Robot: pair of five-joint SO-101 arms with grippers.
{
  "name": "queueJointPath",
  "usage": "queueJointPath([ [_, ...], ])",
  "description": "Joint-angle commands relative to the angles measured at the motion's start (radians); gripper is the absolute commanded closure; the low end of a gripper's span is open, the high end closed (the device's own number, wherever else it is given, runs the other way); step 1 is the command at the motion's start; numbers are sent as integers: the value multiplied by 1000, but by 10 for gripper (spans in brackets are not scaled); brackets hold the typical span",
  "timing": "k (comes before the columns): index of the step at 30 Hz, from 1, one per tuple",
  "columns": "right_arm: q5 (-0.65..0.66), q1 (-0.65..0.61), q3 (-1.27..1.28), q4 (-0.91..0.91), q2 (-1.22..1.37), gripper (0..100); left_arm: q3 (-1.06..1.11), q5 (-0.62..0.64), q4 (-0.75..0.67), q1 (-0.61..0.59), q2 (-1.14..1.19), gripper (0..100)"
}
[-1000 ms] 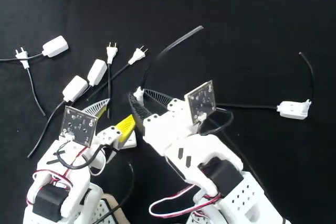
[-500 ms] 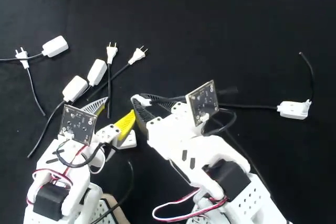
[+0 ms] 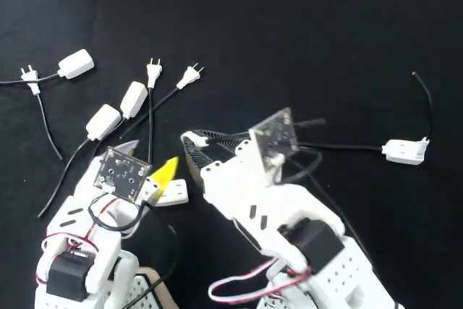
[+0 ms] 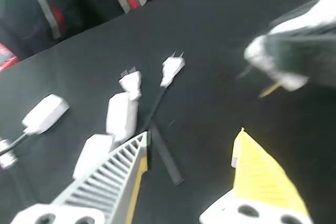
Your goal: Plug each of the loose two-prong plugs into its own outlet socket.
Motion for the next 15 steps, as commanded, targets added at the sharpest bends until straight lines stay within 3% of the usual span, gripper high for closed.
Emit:
queueJointPath([
  [1,21,29,-77,23,139,987,1,-129,46,-170,-2,740],
  [8,-12,-40,-128,17,464,987,116,-325,48,-516,-2,740],
  [15,-190,-112,-97,-71,601,987,288,-356,-60,-591,-2,740],
])
